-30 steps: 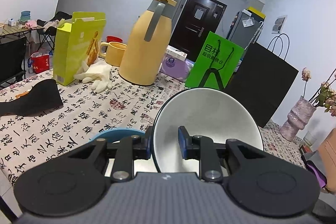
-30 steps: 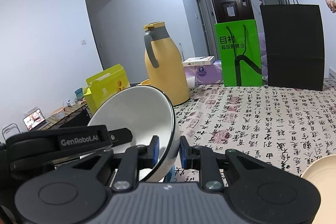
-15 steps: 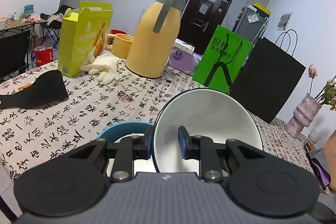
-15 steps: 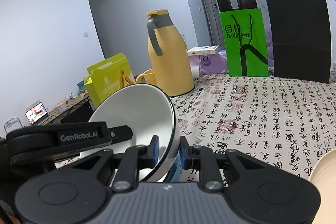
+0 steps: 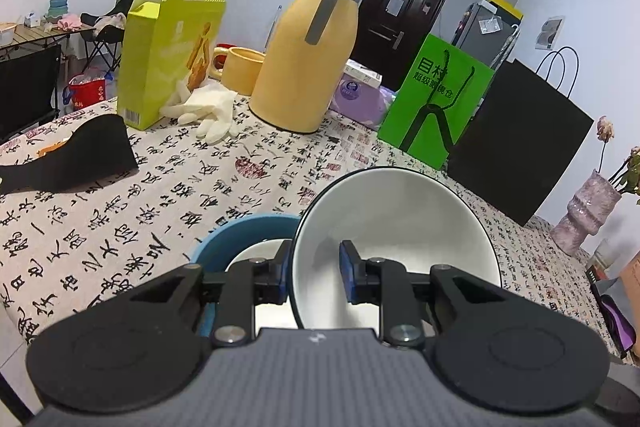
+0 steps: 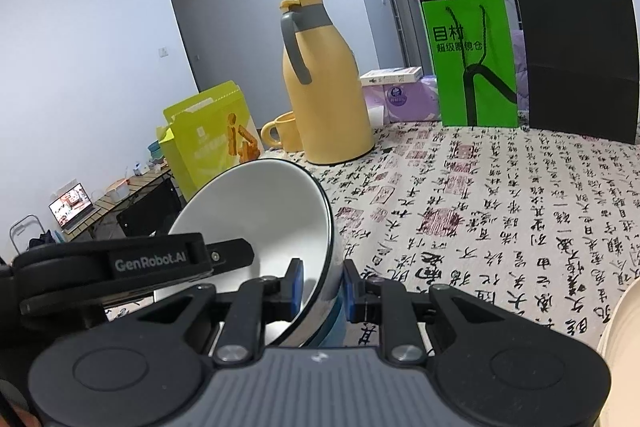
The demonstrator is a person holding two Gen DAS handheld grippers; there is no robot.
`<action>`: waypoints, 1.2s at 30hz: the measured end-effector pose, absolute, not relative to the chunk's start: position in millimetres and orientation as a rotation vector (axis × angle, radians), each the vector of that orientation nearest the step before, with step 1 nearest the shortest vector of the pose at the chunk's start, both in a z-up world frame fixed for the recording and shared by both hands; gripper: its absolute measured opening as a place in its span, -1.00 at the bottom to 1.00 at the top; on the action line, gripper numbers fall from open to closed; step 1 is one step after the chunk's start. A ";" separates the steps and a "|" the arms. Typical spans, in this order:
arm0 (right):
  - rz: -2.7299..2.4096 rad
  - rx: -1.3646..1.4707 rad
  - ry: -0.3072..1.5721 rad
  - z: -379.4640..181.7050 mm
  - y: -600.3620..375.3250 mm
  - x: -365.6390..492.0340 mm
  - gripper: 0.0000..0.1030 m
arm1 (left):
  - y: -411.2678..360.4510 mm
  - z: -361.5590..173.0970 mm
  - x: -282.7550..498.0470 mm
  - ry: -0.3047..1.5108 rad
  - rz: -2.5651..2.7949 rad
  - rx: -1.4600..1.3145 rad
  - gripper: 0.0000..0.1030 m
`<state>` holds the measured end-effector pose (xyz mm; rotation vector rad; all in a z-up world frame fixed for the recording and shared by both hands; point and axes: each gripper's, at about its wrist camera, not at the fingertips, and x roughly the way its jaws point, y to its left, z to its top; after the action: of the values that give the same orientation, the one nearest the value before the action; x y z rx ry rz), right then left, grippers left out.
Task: Organize plates and bowls
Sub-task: 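Lower the small white bowl into the nested white and blue bowls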
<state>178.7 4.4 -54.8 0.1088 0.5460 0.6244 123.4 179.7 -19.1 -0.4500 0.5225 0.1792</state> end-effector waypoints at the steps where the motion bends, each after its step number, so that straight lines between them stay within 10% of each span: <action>1: 0.627 0.108 0.549 -55.6 5.4 179.2 -0.62 | 180.4 -19.9 123.3 0.527 0.182 -0.450 -0.53; 36: 0.688 0.120 0.669 -67.7 26.3 196.9 -0.56 | 209.1 -39.7 116.8 0.577 0.196 -0.528 -0.54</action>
<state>196.9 26.3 -67.7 0.1203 0.6692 0.6877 116.8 209.1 -39.7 -0.5282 0.5767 0.1958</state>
